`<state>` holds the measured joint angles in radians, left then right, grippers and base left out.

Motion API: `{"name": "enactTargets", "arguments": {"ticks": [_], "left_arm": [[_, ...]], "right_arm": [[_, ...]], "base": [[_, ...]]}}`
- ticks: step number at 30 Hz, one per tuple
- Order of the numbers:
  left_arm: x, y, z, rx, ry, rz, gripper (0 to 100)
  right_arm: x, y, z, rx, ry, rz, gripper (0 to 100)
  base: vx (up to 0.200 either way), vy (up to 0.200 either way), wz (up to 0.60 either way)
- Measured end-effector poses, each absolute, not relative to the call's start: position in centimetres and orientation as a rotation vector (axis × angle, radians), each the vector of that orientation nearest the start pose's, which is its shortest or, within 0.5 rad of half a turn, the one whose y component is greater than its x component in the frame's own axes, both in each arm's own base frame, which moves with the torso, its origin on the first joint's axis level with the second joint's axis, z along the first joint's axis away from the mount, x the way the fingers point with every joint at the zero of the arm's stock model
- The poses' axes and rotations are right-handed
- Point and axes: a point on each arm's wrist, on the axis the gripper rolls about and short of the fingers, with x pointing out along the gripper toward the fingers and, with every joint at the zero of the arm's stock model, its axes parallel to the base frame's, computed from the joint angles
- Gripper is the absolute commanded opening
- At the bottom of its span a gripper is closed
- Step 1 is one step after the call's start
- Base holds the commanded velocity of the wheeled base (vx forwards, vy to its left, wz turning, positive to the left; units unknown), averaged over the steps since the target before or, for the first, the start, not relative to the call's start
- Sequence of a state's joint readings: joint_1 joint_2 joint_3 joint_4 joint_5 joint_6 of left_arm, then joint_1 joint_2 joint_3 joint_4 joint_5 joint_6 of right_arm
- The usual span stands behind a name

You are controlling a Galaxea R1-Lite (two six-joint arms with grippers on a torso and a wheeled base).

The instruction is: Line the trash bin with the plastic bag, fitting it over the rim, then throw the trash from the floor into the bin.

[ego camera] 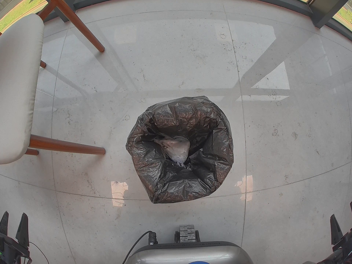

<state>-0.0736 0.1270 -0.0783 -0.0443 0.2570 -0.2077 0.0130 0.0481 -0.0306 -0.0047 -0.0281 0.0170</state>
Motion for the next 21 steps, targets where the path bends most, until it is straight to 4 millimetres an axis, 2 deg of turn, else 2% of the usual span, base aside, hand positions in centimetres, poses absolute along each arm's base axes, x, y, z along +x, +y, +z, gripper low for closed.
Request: {"name": "enactTargets", "arguments": {"ticks": [4, 9, 14, 17, 21], "left_arm": [[-1.7, 0.5, 9.4, -0.168, -0.016, 0.121, 100], [-1.7, 0.1, 9.1, -0.017, -0.014, -0.063, 100], [-1.8, -0.1, 9.0, 0.001, -0.016, -0.168, 100], [-1.8, -0.1, 8.9, -0.024, -0.015, -0.126, 100], [-1.9, 0.2, 8.8, -0.030, -0.018, 0.036, 100]], "right_arm": [[-2.2, 0.0, 8.2, 0.004, 0.011, -0.014, 100], [-2.3, 0.0, 8.0, 0.001, 0.003, -0.015, 100], [-2.3, 0.0, 8.0, 0.001, 0.000, -0.014, 100], [-2.3, 0.0, 8.0, 0.001, 0.000, -0.015, 100], [-2.3, 0.0, 8.0, 0.001, -0.001, -0.015, 100]], "base": [[0.000, 0.000, 0.00], [0.000, 0.000, 0.00], [0.000, 0.000, 0.00], [0.000, 0.000, 0.00], [0.000, 0.000, 0.00]]}}
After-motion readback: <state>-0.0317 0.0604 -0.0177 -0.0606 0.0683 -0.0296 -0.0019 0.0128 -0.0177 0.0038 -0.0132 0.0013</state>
